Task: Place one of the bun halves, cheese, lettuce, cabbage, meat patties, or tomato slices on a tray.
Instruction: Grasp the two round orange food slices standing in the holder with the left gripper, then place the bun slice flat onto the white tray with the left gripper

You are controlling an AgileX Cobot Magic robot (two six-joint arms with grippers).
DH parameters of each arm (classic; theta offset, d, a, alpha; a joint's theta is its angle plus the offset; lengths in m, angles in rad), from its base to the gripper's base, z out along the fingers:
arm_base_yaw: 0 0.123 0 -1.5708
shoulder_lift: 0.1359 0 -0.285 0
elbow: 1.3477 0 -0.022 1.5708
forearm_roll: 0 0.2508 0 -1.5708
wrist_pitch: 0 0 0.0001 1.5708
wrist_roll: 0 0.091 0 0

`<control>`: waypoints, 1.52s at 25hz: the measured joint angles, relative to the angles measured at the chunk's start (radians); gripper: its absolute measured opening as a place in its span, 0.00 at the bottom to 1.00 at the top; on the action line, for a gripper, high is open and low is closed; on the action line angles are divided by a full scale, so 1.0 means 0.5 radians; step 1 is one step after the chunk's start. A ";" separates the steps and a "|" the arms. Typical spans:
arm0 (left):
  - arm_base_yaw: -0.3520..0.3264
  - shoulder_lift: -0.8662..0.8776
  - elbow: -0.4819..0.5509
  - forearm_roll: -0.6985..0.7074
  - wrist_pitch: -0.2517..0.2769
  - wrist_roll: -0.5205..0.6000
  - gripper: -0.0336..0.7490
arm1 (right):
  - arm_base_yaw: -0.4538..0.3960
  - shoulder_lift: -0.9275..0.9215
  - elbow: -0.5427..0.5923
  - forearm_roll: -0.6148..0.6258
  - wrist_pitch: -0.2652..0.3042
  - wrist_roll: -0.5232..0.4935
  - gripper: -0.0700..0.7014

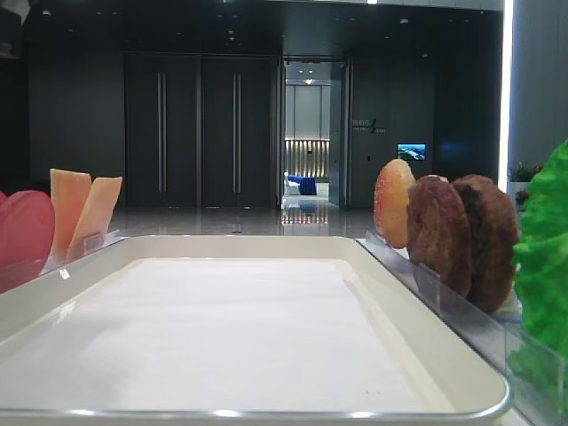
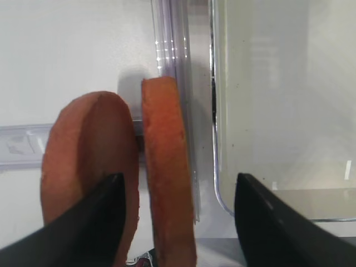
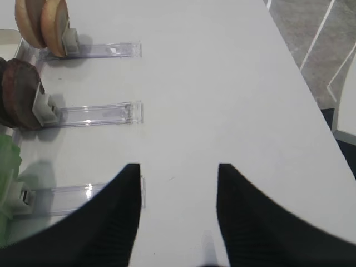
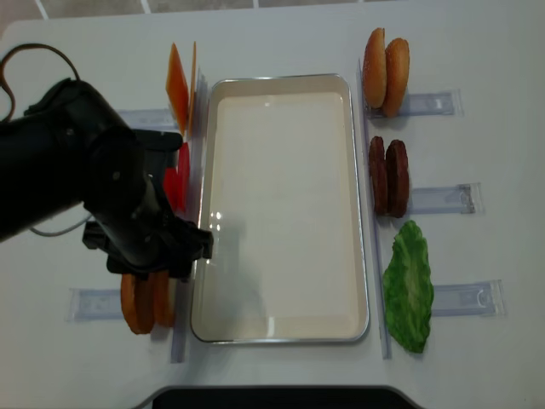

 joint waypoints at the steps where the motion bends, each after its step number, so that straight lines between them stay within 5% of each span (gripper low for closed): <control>1: 0.000 0.000 0.000 0.002 0.000 0.000 0.65 | 0.000 0.000 0.000 0.000 0.000 0.000 0.49; 18: 0.000 0.043 0.000 0.005 0.000 0.007 0.63 | 0.000 0.000 0.000 0.000 0.000 0.000 0.49; 29: 0.000 0.043 0.000 0.024 0.030 0.007 0.20 | 0.000 0.000 0.000 0.000 0.000 0.000 0.49; 38: 0.000 0.043 0.000 0.020 0.099 0.009 0.20 | 0.000 0.000 0.000 0.000 0.000 0.000 0.49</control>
